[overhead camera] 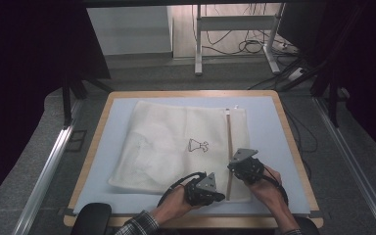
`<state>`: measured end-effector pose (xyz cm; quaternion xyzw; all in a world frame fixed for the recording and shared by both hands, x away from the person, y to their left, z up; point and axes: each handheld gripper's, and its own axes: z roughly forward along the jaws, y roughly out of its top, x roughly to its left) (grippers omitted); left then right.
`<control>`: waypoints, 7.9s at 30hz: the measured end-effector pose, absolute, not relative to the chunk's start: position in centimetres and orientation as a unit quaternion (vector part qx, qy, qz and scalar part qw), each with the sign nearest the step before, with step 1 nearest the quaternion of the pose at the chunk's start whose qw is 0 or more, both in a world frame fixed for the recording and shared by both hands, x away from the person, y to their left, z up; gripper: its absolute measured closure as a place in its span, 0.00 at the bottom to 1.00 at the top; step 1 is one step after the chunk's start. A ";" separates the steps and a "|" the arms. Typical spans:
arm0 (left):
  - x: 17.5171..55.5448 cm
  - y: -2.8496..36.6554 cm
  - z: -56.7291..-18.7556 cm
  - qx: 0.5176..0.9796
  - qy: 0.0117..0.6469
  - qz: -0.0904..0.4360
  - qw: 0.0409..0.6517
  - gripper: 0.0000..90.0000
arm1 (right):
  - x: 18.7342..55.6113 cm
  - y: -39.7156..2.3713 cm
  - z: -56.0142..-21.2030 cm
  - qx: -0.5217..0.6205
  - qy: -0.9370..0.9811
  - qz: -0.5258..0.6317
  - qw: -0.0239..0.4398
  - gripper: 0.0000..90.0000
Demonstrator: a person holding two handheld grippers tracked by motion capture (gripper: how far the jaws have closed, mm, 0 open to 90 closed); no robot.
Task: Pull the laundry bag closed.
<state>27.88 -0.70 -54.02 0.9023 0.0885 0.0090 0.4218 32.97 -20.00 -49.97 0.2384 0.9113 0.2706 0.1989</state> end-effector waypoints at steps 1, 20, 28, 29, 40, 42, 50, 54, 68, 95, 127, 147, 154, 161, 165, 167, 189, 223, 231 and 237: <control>27.9 -0.7 -54.0 0.902 0.088 0.009 0.422 1.00 | 33.1 -20.0 -50.0 0.239 0.911 0.271 0.198 0.96; 27.9 -0.7 -54.0 0.902 0.090 0.007 0.421 1.00 | 34.9 -20.0 -49.9 0.233 0.912 0.265 0.210 0.96; 27.9 -0.7 -54.0 0.902 0.089 0.007 0.422 1.00 | 35.8 -19.9 -49.9 0.228 0.914 0.255 0.217 0.95; 27.9 -0.7 -54.0 0.902 0.089 0.007 0.422 1.00 | 36.0 -19.9 -49.9 0.227 0.914 0.254 0.218 0.95; 27.9 -0.7 -54.0 0.902 0.090 0.006 0.422 1.00 | 36.8 -19.8 -50.0 0.231 0.913 0.252 0.220 0.95; 28.0 -0.7 -54.0 0.902 0.089 0.007 0.422 1.00 | 36.9 -19.8 -50.1 0.233 0.913 0.252 0.220 0.95; 28.0 -0.7 -54.0 0.902 0.088 0.007 0.422 1.00 | 38.0 -19.9 -50.1 0.239 0.911 0.250 0.226 0.95; 28.0 -0.7 -54.0 0.902 0.089 0.006 0.422 1.00 | 38.3 -19.9 -50.1 0.240 0.910 0.247 0.232 0.95; 28.0 -0.7 -54.0 0.902 0.089 0.006 0.422 1.00 | 39.5 -19.6 -50.1 0.234 0.913 0.237 0.237 0.95; 27.9 -0.7 -54.0 0.902 0.087 0.012 0.422 1.00 | 42.4 -19.6 -50.2 0.225 0.913 0.233 0.246 0.94; 27.9 -0.7 -54.1 0.902 0.088 0.010 0.423 1.00 | 47.8 -20.1 -50.3 0.245 0.902 0.256 0.246 0.94; 27.9 -0.7 -54.1 0.902 0.088 0.008 0.423 1.00 | 49.9 -19.2 -50.7 0.262 0.900 0.257 0.235 0.94; 28.0 -0.7 -54.1 0.902 0.089 0.007 0.423 1.00 | 49.7 -19.6 -50.5 0.266 0.902 0.253 0.228 0.92; 28.0 -0.7 -54.1 0.902 0.090 0.005 0.423 1.00 | 49.1 -20.6 -50.1 0.267 0.905 0.246 0.223 0.90; 28.0 -0.7 -54.1 0.902 0.090 0.004 0.423 1.00 | 48.7 -20.6 -49.9 0.253 0.913 0.233 0.218 0.94; 28.0 -0.6 -54.1 0.902 0.090 0.004 0.423 1.00 | 48.6 -20.4 -49.9 0.249 0.915 0.230 0.218 0.94; 28.0 -0.7 -54.1 0.902 0.091 0.003 0.423 1.00 | 48.4 -20.1 -50.2 0.226 0.917 0.188 0.268 0.96; 28.0 -0.7 -54.1 0.902 0.090 0.005 0.423 1.00 | 53.7 -18.2 -50.8 0.285 0.881 0.184 0.329 0.96; 27.9 -0.7 -54.1 0.902 0.089 0.009 0.423 1.00 | 54.4 -17.7 -51.7 0.303 0.874 0.176 0.336 0.96; 27.9 -0.7 -54.1 0.902 0.090 0.010 0.423 1.00 | 54.8 -17.5 -51.6 0.313 0.873 0.173 0.332 0.95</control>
